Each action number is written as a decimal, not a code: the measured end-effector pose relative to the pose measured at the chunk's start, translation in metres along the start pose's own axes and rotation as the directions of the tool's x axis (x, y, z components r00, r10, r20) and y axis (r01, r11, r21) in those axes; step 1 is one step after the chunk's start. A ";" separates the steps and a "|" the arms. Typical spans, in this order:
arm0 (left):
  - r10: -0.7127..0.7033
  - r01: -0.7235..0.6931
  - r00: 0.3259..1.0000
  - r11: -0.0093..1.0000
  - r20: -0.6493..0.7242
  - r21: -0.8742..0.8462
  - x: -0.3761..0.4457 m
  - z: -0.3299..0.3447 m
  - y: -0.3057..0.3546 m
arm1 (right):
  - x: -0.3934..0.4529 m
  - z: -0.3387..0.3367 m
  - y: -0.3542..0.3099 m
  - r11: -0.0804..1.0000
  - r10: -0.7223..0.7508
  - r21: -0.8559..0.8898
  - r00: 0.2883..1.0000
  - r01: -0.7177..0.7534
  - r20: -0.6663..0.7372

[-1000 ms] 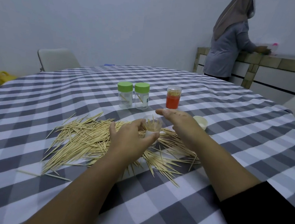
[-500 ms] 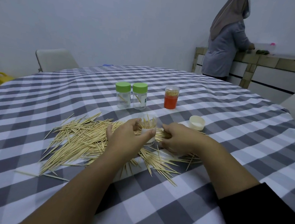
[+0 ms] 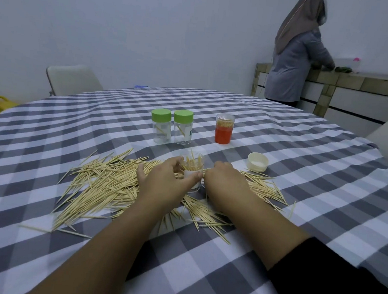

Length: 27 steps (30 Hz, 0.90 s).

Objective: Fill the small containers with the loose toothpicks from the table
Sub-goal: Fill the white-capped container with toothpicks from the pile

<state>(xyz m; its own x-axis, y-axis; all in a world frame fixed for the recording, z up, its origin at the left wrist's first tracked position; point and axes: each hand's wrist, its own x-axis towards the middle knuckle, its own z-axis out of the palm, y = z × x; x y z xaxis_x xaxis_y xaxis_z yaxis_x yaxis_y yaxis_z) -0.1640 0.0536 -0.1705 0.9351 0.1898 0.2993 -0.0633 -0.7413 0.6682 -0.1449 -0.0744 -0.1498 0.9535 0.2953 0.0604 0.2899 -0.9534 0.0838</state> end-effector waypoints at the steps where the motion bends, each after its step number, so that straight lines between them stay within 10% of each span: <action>1: 0.003 -0.003 1.000 1.000 0.000 -0.001 0.000 0.000 0.000 | 0.000 0.000 -0.001 1.000 0.004 0.000 1.000 -0.004 -0.018; 14: 0.002 -0.002 1.000 1.000 0.001 0.021 -0.002 -0.002 0.000 | -0.002 0.004 -0.003 0.998 0.031 -0.055 0.994 -0.037 -0.103; 21: -0.003 0.003 1.000 1.000 0.022 0.018 -0.003 -0.005 0.002 | 0.011 -0.002 0.018 0.960 0.181 0.243 0.970 -0.138 -0.164; 24: 0.008 -0.008 0.999 1.000 0.034 0.001 -0.004 -0.006 0.005 | 0.016 -0.004 0.029 0.784 0.257 0.611 0.953 -0.109 -0.158; 27: 0.032 -0.033 0.998 0.999 0.059 0.004 -0.006 -0.005 0.007 | 0.014 -0.006 0.036 0.353 0.326 0.935 0.941 -0.029 -0.093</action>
<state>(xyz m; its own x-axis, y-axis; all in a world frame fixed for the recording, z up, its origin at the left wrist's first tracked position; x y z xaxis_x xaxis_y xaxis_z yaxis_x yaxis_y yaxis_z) -0.1715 0.0508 -0.1638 0.9516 0.1271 0.2798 -0.0926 -0.7497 0.6553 -0.1213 -0.1046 -0.1394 0.9838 -0.0271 0.1770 0.1512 -0.4034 -0.9025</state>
